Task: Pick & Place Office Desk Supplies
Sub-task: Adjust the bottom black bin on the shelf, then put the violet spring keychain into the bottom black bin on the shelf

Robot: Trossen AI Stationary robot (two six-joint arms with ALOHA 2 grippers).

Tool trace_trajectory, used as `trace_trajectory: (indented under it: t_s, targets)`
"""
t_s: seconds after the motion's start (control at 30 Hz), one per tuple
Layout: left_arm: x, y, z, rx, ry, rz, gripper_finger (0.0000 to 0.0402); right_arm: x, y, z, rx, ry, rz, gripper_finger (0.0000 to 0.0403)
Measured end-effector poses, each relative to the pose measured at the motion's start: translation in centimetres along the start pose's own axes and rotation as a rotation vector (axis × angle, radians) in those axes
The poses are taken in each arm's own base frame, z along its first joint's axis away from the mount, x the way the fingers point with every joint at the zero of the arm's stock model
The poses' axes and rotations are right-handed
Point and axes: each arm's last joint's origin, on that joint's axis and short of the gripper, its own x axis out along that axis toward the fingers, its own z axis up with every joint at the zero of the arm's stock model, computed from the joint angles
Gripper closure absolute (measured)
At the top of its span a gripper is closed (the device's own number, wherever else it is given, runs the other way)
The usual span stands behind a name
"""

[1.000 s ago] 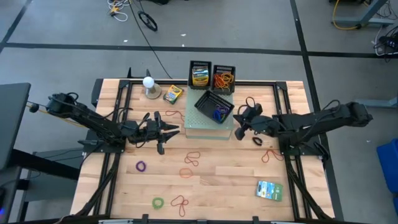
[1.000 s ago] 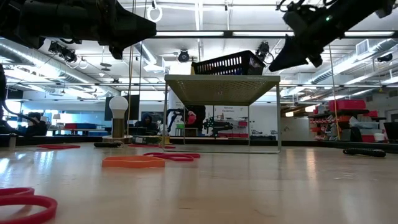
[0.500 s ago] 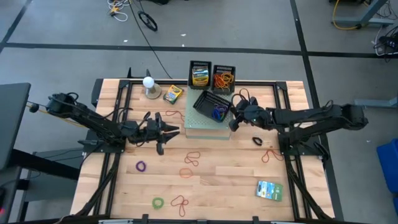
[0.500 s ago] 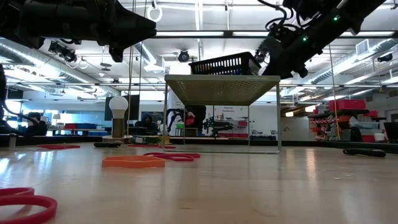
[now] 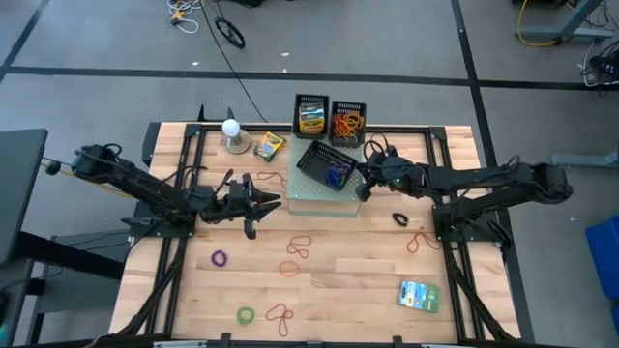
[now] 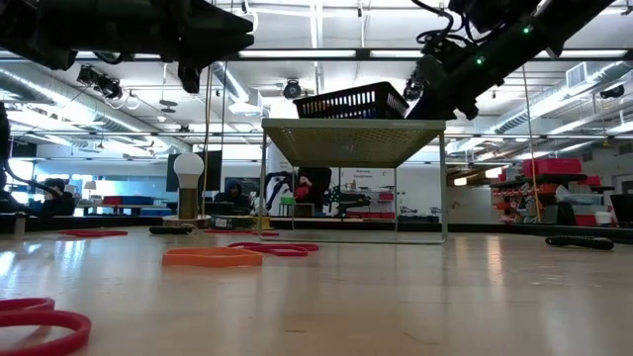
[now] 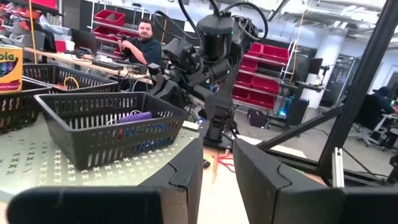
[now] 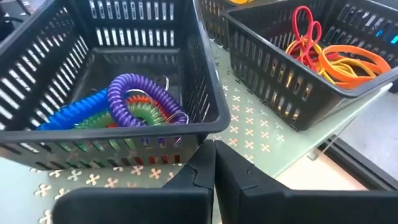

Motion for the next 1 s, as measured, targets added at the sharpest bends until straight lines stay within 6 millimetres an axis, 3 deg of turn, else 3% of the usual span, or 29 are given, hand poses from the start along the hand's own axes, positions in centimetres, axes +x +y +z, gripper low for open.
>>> trace_trajectory:
  t_s: [0.37, 0.57, 1.0]
  targets:
    - [1.4, -0.8, 0.6, 0.085, 0.144, 0.014, 0.0308, -2.8, 0.2, 0.3, -0.014, -0.014, 0.054, 0.0396]
    - [1.5, -0.9, 0.4, 0.110, 0.193, 0.015, 0.0313, -4.4, 1.3, 0.2, -0.036, -0.026, 0.129, 0.0396]
    - [1.3, -1.4, 0.3, 0.122, 0.206, -0.019, 0.0384, -6.7, 4.2, -1.2, -0.121, -0.007, 0.236, 0.0400]
